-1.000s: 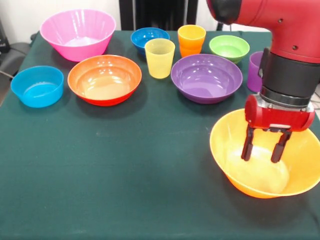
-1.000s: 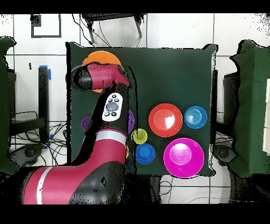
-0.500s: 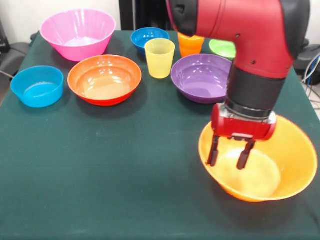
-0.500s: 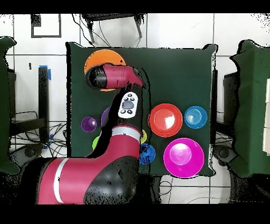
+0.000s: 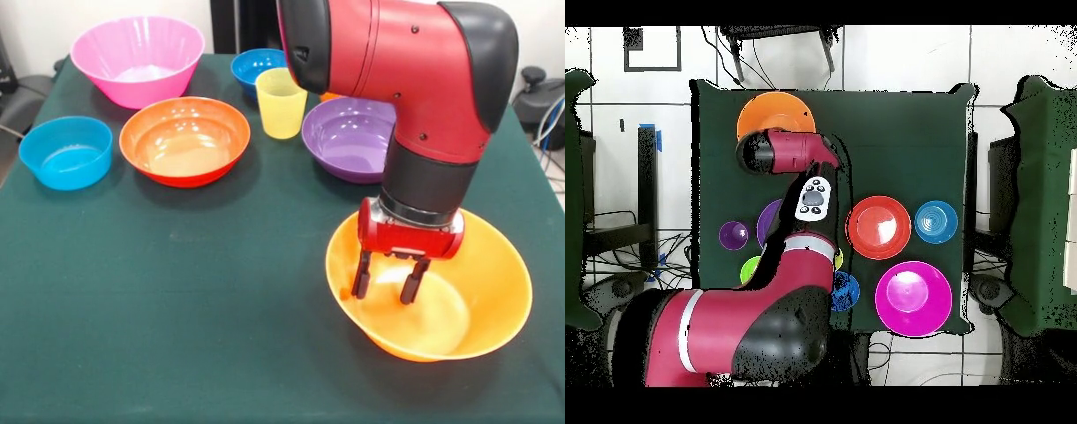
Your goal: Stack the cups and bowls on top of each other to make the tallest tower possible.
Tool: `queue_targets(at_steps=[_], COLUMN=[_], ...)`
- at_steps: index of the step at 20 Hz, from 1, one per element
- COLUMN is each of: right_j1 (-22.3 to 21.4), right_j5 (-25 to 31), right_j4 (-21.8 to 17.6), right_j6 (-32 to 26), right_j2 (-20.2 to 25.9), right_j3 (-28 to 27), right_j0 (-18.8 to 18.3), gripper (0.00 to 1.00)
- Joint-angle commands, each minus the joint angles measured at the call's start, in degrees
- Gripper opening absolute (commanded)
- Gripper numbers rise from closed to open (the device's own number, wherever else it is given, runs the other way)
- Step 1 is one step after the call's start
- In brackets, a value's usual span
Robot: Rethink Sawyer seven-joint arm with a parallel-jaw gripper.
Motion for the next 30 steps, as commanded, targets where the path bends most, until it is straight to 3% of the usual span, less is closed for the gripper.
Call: queue_targets(at_steps=[1, 4, 9, 14, 20, 25, 30], right_j1=[2.9, 1.4, -4.7, -7.4, -6.7, -4.3, -0.3], right_j5=[-2.7, -2.0, -1.6, 2.8, 3.8, 2.7, 5.2], right_j4=[-5.2, -4.3, -1.6, -0.3, 0.5, 2.3, 4.5], right_j6=[0.0, 0.4, 4.1, 5.1, 7.8, 10.4, 12.7], right_j2=[5.9, 6.6, 8.0, 6.7, 4.6, 3.4, 0.3], right_j3=[2.0, 3.9, 9.1, 8.2, 5.5, 1.5, -4.4], right_j0=[-0.1, -0.4, 0.3, 2.0, 4.9, 7.6, 10.1], gripper=[1.00, 1.00, 1.00, 1.00, 1.00, 1.00, 1.00])
